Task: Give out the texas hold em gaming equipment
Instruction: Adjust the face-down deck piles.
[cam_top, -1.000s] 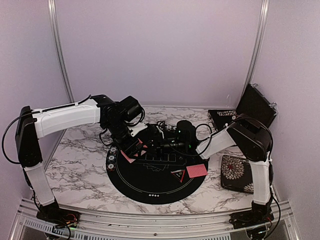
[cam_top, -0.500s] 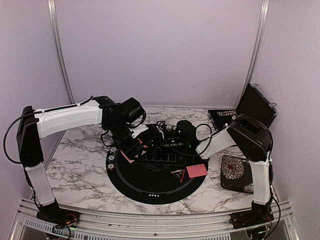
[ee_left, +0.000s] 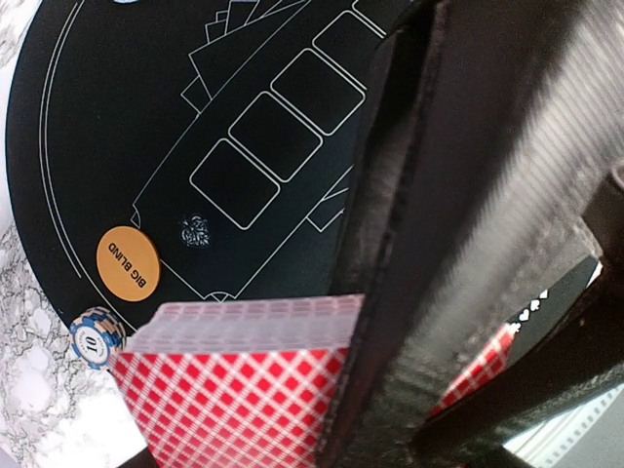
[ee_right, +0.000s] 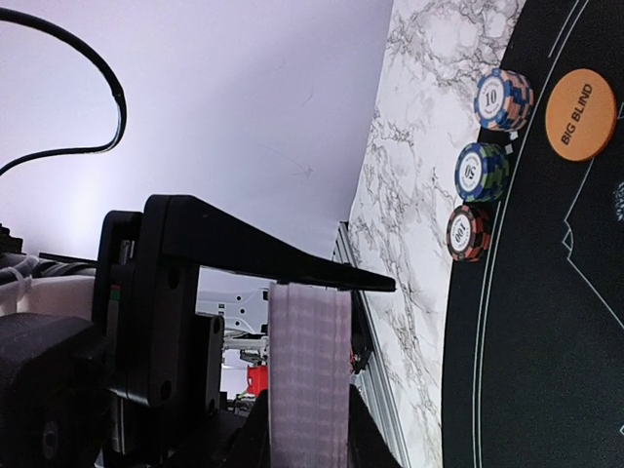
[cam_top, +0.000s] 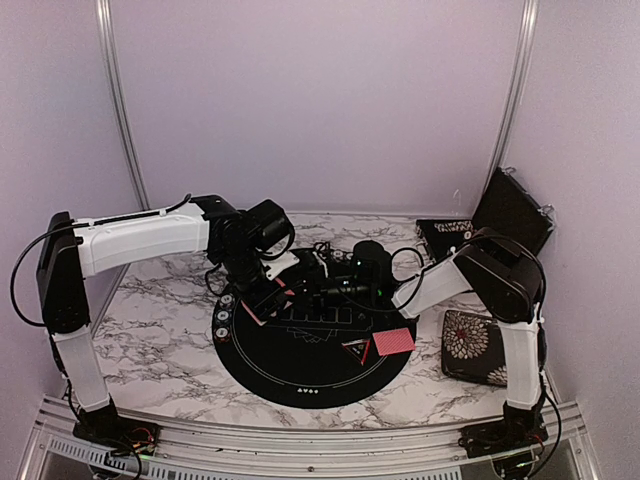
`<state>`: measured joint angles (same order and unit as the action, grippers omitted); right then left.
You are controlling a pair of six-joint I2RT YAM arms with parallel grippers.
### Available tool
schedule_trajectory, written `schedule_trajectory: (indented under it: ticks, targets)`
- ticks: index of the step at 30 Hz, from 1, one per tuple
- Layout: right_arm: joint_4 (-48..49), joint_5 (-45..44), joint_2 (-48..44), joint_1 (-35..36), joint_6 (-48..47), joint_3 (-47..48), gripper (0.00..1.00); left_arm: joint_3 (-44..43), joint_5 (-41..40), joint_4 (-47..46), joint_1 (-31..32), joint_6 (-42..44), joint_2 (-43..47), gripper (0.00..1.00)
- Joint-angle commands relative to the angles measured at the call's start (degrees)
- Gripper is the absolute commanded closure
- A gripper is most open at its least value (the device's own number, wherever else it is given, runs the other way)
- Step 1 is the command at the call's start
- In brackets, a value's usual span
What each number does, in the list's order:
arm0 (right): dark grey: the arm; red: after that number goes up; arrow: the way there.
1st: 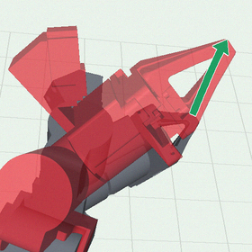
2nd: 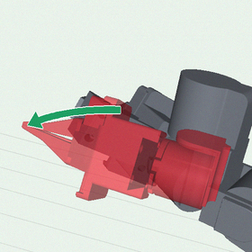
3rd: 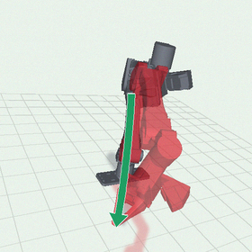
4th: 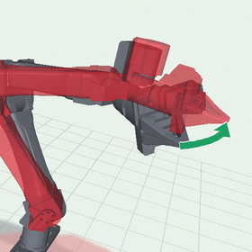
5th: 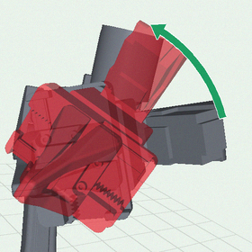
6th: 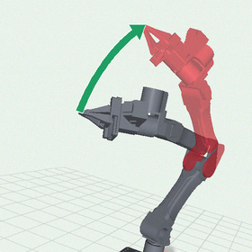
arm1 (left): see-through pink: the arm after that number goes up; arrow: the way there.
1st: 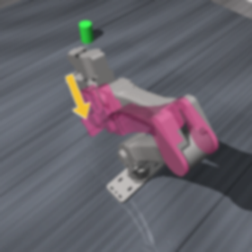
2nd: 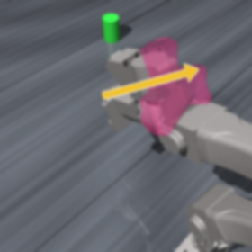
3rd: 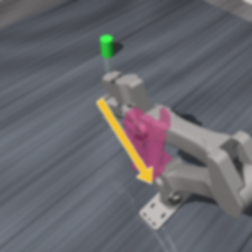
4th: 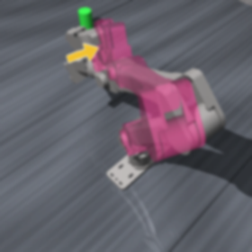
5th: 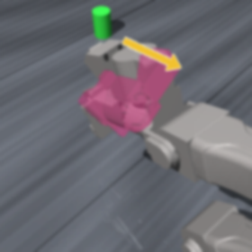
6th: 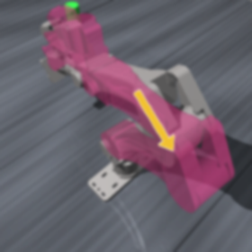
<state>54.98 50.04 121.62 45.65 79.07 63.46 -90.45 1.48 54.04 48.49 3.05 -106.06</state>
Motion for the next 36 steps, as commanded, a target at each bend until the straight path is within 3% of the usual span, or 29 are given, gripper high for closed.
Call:
schedule_trajectory:
  ticks: [1,10,36]
  targets:
    - [1.50,0.11,-0.57,0.58,-0.30,0.18,1.00,-0.67,-1.13,-0.25,0.14,0.55,0.41,0.31]
    - [-0.83,-0.25,-1.19,0.58,-1.97,0.25,0.99,-0.44,-0.35,-0.34,0.12,0.97,0.58,0.38]
    - [-6.26,-0.53,-2.80,0.66,-6.28,1.05,0.69,1.24,3.54,-0.44,-0.01,1.52,1.47,0.41]
